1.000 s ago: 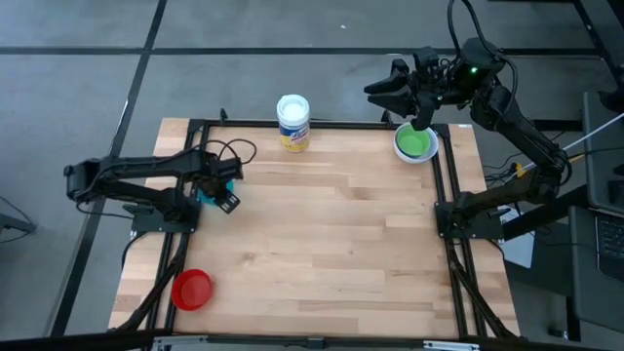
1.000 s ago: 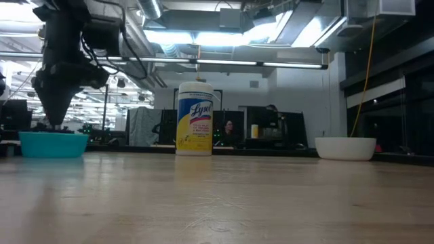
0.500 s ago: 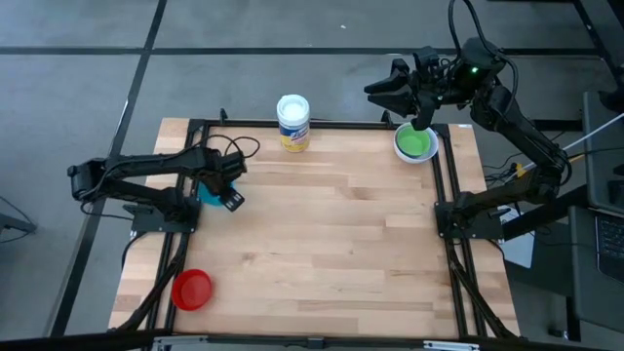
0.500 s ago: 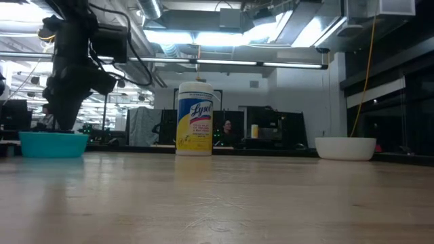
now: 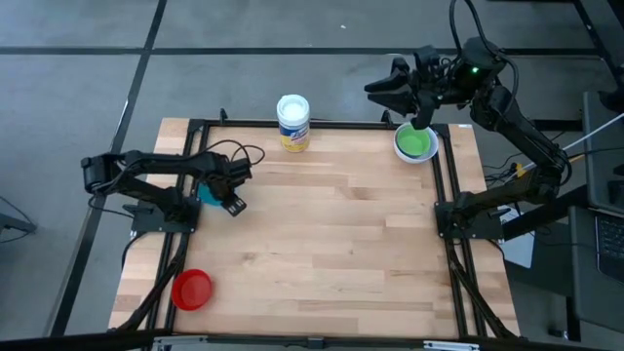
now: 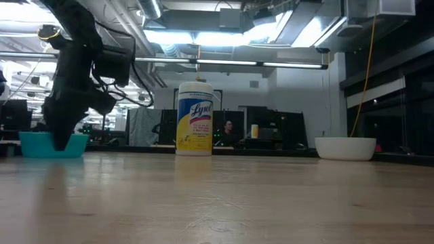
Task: Nest bowls inside each other
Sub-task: Stack the light blue bowl on top of the green bowl
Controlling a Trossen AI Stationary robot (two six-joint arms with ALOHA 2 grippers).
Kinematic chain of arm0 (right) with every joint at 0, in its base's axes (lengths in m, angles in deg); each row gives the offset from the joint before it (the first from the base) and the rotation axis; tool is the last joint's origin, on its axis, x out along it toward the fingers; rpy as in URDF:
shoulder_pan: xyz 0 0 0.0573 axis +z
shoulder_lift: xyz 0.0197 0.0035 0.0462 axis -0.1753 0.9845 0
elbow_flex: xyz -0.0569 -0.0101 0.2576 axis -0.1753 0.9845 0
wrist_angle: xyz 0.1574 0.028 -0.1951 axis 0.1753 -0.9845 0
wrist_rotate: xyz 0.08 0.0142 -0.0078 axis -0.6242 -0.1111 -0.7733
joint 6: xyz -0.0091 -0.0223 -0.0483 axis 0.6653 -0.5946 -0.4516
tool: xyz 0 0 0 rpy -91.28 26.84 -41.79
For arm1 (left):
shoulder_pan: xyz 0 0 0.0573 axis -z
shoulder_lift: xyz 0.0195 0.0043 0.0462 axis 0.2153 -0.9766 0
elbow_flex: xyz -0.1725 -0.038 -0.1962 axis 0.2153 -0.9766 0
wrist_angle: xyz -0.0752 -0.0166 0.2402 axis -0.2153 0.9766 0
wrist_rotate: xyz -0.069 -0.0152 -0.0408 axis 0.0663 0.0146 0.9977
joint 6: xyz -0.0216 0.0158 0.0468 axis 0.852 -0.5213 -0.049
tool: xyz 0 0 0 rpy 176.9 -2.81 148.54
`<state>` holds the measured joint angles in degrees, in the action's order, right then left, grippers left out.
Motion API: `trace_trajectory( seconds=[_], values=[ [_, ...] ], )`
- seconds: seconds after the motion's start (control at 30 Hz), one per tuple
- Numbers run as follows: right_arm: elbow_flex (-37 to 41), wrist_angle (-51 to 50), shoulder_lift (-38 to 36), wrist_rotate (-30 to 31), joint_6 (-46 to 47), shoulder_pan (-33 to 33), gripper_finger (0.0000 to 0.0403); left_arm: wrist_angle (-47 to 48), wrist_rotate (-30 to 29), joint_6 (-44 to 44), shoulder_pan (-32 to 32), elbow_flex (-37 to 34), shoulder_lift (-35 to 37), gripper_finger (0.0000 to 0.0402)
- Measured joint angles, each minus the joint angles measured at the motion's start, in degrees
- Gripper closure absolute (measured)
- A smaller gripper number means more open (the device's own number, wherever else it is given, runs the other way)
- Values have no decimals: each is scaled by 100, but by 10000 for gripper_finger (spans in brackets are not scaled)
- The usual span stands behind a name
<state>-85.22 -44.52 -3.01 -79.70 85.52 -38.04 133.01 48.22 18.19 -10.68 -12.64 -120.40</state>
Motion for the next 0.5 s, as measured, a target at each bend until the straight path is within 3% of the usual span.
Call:
trace_trajectory(
  seconds=[0.13, 0.3, 0.37, 0.5],
  values=[
    [0, 134, 0, 105, 35, -74, 283, -12, 155, -229, -4, 430, 234, 386],
    [0, 142, 0, -106, -59, -267, 320, -1318, 1510, -283, -7, 1328, 879, 397],
    [0, 146, 35, -267, -81, -303, 327, -2330, 2251, -32, -80, 1660, 1143, 397],
    [0, 140, 283, -847, -226, -341, 326, -5761, 3793, 1201, -288, 2075, 1466, 398]
  ],
)
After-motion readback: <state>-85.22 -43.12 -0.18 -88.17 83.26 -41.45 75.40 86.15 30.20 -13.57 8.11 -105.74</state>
